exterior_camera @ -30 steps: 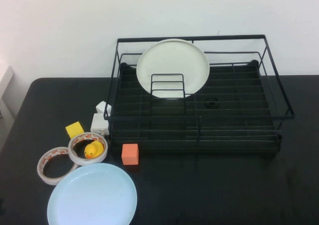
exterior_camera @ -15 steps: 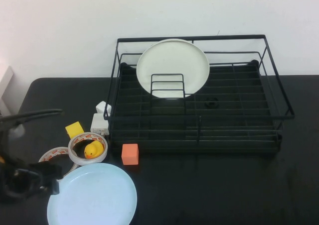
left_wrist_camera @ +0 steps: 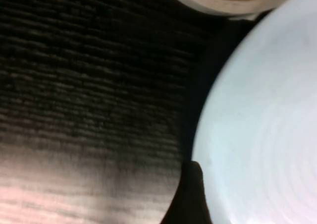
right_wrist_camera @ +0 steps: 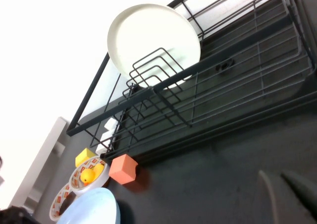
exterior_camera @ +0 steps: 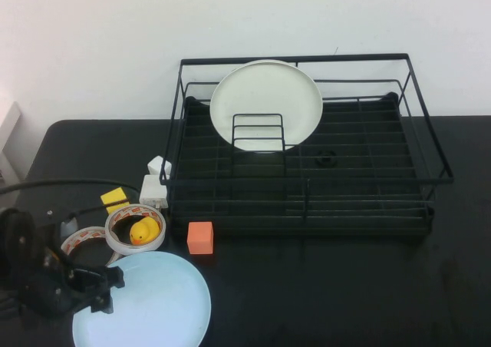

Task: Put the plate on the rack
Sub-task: Pick up the plate from the table

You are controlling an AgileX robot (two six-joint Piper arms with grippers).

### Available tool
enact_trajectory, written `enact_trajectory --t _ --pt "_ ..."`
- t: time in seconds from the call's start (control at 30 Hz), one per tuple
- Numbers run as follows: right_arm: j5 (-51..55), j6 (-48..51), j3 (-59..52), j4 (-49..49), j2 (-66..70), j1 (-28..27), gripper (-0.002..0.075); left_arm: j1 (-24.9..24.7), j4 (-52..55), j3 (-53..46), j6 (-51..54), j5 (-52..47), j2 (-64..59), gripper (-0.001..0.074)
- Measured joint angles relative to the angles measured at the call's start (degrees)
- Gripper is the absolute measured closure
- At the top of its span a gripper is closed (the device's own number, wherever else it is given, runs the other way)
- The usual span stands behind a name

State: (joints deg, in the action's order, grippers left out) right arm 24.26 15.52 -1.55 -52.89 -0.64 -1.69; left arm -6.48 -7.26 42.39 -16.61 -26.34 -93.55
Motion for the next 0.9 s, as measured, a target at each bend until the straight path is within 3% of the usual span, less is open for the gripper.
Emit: enact_trajectory --t 0.2,0.33,0.5,0.7,0.9 --pt "0.1 0.0 0.0 0.0 0.0 0.0 0.0717 0.0 0.1 0.2 -0.6 3.4 -5.9 0.0221" --pt "0.1 0.0 0.0 0.0 0.0 0.0 0.0717 0.0 0.1 0.4 -1.3 4.9 -8.3 0.0271" --pt "0.2 0.3 0.0 0.0 0.0 0.0 0.0717 0.0 0.1 0.4 -1.3 6.4 -9.0 0.0397" --pt "0.2 0.3 0.0 0.0 0.0 0.0 0.0717 0.0 0.3 0.5 -1.3 6.4 -9.9 0.0672" --pt "0.2 0.6 0.0 0.1 0.0 0.0 0.0717 0.0 -0.3 1.1 -0.4 6.1 -10.7 0.0699"
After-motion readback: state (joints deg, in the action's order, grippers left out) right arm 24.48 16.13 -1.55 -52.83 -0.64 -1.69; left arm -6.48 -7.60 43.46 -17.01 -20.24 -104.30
